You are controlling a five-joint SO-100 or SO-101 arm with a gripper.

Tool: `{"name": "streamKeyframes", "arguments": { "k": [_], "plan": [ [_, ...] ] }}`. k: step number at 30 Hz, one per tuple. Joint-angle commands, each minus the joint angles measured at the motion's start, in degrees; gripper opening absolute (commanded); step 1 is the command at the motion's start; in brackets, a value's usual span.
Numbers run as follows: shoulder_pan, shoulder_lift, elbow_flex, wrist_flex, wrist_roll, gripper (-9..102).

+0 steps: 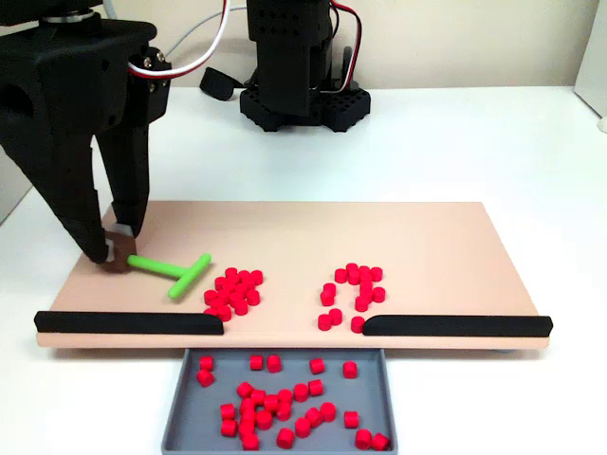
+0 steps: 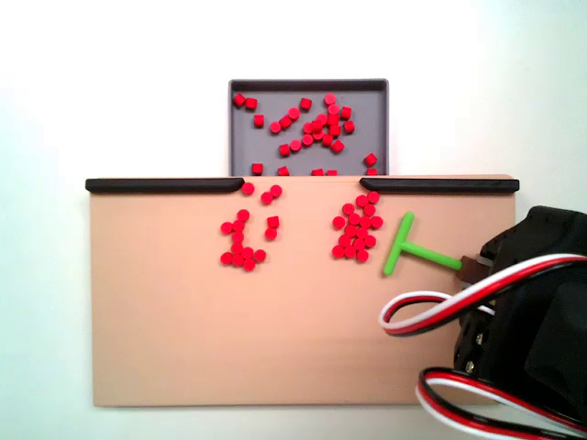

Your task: Gather the right side granules

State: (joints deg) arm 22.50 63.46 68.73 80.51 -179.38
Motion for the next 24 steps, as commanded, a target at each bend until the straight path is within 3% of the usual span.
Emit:
{"name": "streamKeyframes", "arguments": {
  "k": [1, 24],
  "plan": [
    [-0.35, 0.09, -0.97, -0.79, 0.62, 0],
    [-2.2, 1.85, 2.9, -1.41, 2.9, 0]
  ]
}}
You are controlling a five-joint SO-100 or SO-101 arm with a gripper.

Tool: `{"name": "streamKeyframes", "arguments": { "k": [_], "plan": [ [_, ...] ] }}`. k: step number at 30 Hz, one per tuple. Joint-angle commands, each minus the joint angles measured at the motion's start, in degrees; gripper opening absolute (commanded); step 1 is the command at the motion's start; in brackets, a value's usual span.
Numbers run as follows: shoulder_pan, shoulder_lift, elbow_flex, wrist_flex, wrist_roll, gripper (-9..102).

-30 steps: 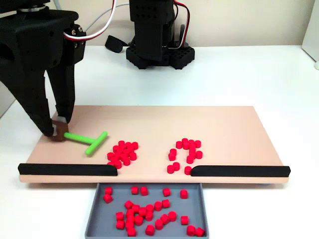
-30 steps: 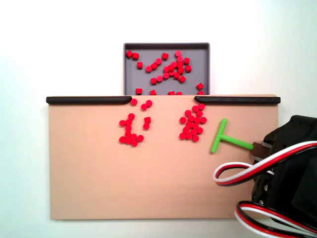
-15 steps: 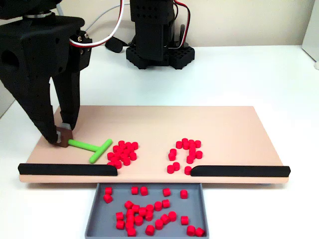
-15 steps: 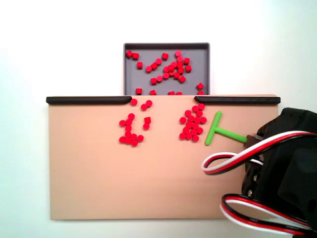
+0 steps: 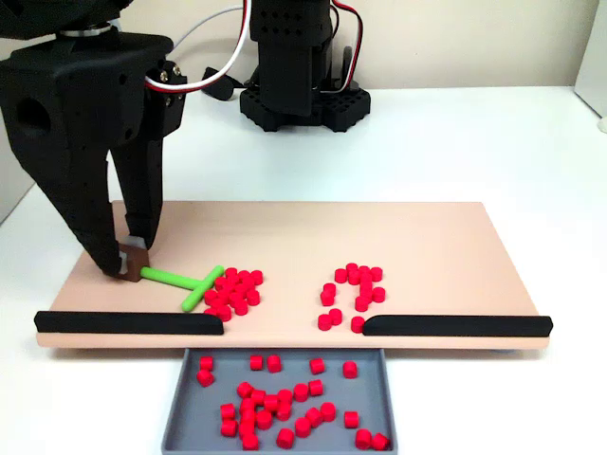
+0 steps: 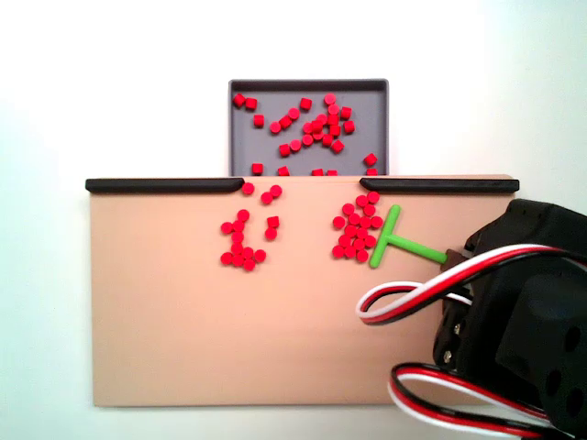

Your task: Gather the right side granules

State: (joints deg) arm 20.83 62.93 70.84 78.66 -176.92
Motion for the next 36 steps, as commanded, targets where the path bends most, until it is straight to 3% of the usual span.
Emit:
{"name": "streamKeyframes", "arguments": {
  "k": [1, 36],
  "plan": [
    [-0.7, 2.64, 1.05, 0.44, 0.79, 0],
    [-5.1, 2.64, 1.67, 0.44, 7.56, 0]
  ]
}}
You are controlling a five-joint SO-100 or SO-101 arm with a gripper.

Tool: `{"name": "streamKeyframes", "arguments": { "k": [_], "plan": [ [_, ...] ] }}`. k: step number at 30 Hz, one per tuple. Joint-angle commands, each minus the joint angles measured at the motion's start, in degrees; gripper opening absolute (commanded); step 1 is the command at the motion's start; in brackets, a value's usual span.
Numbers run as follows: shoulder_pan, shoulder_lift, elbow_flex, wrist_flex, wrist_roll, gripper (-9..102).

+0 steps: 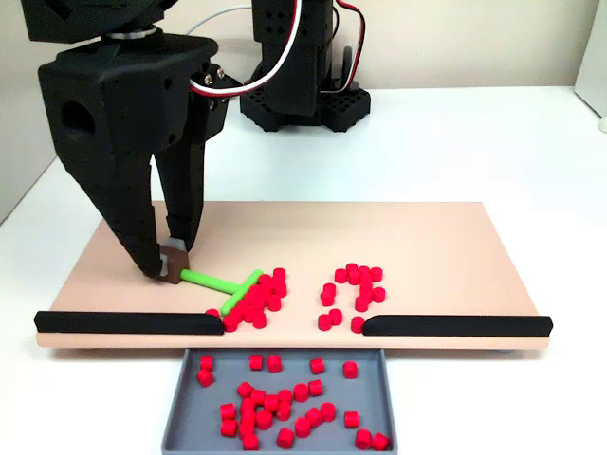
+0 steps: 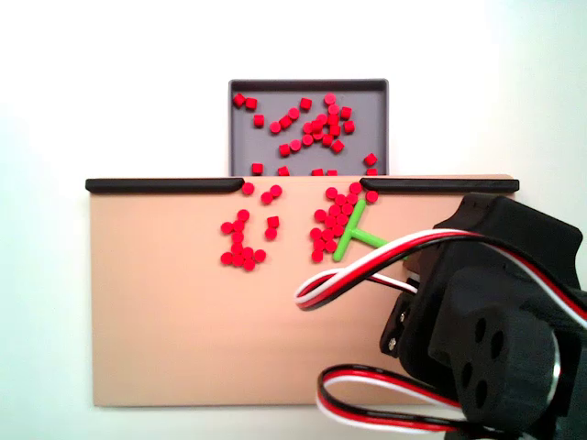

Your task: Gather the right side granules

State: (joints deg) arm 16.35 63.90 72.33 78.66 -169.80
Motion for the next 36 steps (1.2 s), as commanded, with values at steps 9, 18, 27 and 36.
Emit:
{"name": "streamKeyframes", "arguments": {
  "k": [9, 18, 27, 36],
  "plan": [
    [-1.93, 3.34, 2.29, 0.44, 1.67, 0],
    [-3.34, 3.25, 2.29, 0.44, 4.13, 0],
    [-3.96, 3.43, 2.29, 0.44, 5.1, 0],
    [-3.78, 5.8, 2.2, 0.79, 6.59, 0]
  ]
}}
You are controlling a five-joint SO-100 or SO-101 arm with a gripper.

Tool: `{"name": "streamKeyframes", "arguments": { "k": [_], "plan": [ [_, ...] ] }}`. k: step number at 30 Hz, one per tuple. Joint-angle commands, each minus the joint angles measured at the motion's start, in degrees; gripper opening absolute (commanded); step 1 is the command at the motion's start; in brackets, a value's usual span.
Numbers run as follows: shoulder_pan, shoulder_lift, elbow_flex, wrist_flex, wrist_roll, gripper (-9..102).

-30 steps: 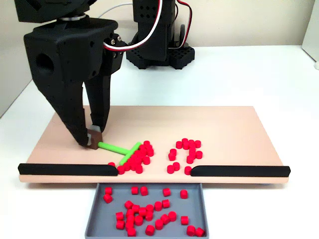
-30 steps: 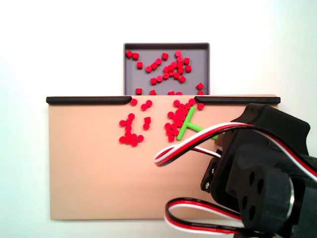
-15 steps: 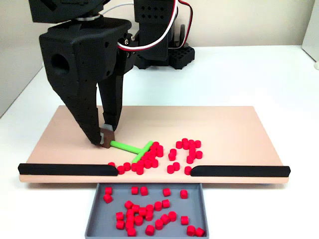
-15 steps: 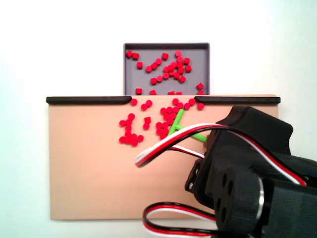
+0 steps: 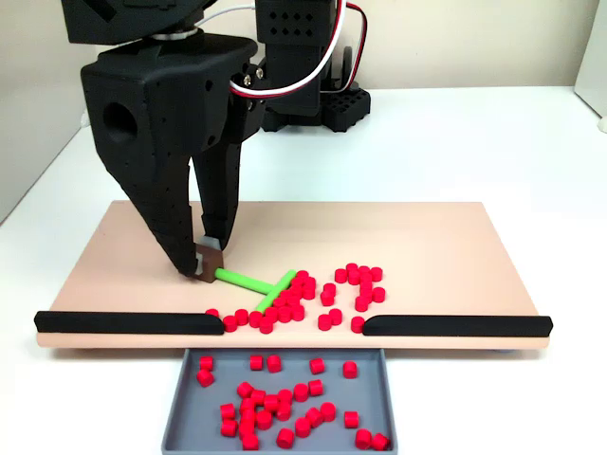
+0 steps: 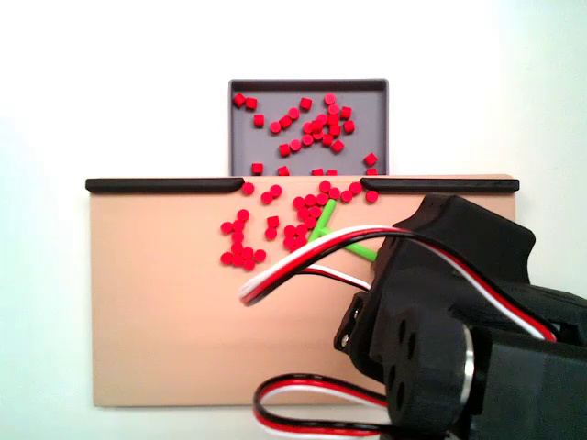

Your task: Gather the right side granules

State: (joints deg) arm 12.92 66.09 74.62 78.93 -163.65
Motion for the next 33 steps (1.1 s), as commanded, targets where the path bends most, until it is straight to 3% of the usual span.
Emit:
{"name": "streamKeyframes", "arguments": {
  "k": [1, 9, 13, 19, 28, 33],
  "plan": [
    [-0.09, 4.22, -0.09, 0.7, 0.62, 0],
    [2.9, 9.93, 0.0, 0.97, 4.57, 0],
    [1.67, 14.41, 0.44, 2.55, 24.35, 0],
    [-3.96, 27.69, 12.83, 2.55, 55.02, 0],
    [-10.81, 40.34, 26.54, 2.55, 74.27, 0],
    [-11.07, 42.71, 29.09, 2.55, 76.9, 0]
  ]
}}
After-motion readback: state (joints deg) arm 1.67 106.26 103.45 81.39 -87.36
